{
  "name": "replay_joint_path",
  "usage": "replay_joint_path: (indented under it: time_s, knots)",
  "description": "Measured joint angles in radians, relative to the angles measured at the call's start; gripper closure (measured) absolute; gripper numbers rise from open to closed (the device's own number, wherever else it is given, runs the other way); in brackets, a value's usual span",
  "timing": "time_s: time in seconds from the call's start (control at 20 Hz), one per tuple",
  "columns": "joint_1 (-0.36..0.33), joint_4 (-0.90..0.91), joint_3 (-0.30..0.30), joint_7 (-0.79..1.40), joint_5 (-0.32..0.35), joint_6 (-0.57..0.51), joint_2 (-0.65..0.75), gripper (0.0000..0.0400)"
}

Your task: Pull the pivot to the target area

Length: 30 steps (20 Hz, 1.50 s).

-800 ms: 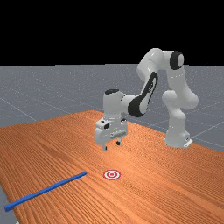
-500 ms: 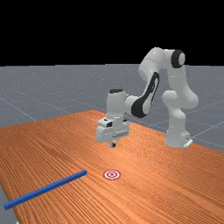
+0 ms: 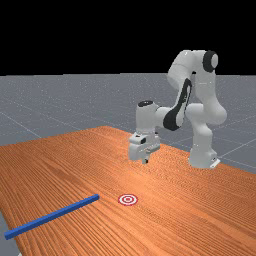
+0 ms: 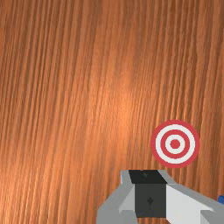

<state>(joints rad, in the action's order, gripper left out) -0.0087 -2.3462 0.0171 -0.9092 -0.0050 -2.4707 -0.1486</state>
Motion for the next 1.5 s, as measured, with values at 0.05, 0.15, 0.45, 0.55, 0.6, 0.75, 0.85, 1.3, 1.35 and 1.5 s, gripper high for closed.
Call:
replay_joint_path:
  time_s: [0.05, 0.15, 0.45, 0.55, 0.6, 0.75, 0.85, 1.3, 1.35, 1.5]
  knots:
    - [0.010, 0.001, 0.007, 0.019, -0.001, 0.000, -0.001, 0.0400]
    - [0.024, -0.039, 0.023, -0.068, -0.005, -0.013, 0.028, 0.0400]
    - [-0.020, 0.215, 0.043, -0.334, -0.039, 0.076, -0.140, 0.0400]
    - [-0.031, 0.547, 0.062, -0.410, -0.063, 0.203, -0.344, 0.0400]
    - [-0.043, 0.730, 0.084, -0.542, -0.087, 0.276, -0.452, 0.0400]
    - [-0.076, 0.798, 0.113, -0.685, -0.113, 0.283, -0.508, 0.0400]
    - [-0.090, 0.798, 0.130, -0.763, -0.133, 0.240, -0.550, 0.0400]
    - [-0.150, 0.679, 0.187, -1.039, -0.232, 0.072, -0.622, 0.0400]
    - [-0.158, 0.671, 0.196, -1.079, -0.233, 0.083, -0.611, 0.0400]
    - [-0.181, 0.649, 0.226, -1.199, -0.225, 0.151, -0.529, 0.0400]
